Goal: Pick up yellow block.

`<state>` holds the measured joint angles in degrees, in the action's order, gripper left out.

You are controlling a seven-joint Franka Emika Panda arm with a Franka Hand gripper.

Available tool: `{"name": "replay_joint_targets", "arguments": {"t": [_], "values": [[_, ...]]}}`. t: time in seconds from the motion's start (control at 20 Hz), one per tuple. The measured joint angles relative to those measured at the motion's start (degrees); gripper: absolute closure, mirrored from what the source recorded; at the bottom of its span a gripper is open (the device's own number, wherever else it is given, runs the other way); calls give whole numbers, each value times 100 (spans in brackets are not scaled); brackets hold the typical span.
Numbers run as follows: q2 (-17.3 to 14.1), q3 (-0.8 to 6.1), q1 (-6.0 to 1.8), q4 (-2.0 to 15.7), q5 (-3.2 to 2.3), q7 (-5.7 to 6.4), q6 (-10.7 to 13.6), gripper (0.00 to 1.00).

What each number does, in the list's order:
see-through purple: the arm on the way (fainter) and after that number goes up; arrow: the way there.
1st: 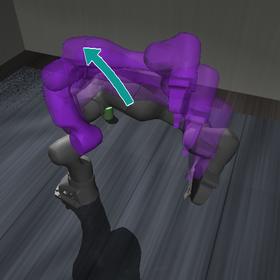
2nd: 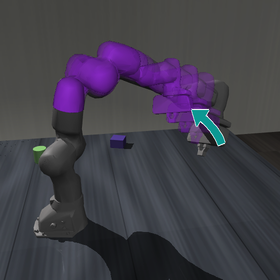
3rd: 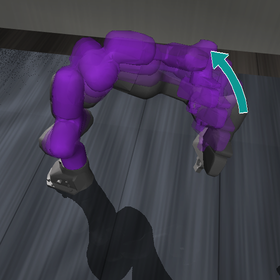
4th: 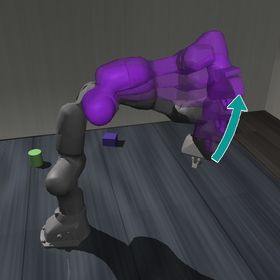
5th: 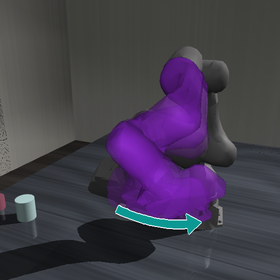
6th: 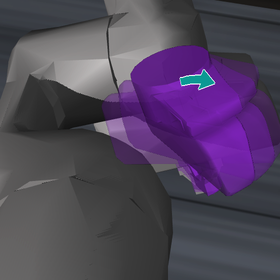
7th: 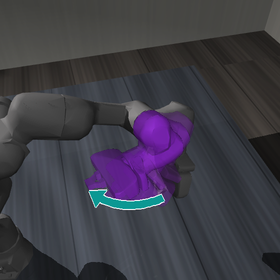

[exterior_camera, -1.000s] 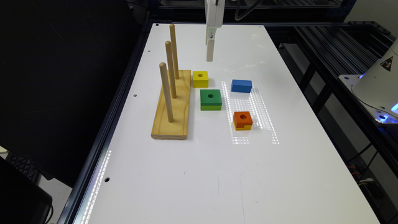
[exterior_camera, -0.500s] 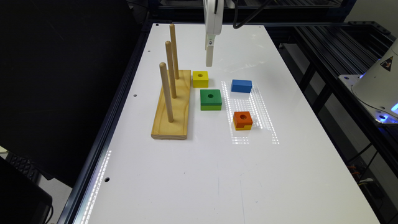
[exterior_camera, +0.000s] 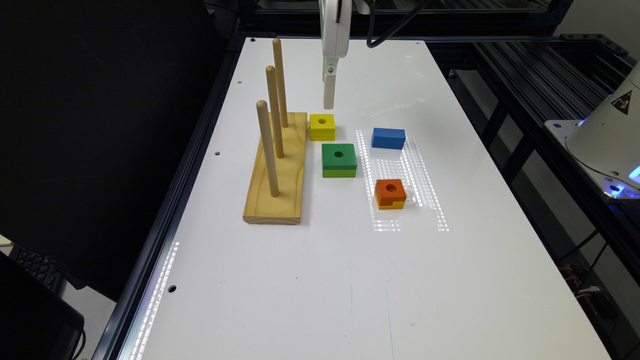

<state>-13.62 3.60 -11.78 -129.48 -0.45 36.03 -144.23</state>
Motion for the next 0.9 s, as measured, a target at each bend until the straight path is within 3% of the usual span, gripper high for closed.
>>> {"name": "replay_joint_targets", "arguments": {"t": [0.25, 0.55, 0.9], "values": [[-284, 1, 0, 8, 0, 0, -268, 0], [-321, 1, -1, 20, 0, 0, -284, 0], [-576, 1, -1, 27, 0, 0, -518, 0]]}}
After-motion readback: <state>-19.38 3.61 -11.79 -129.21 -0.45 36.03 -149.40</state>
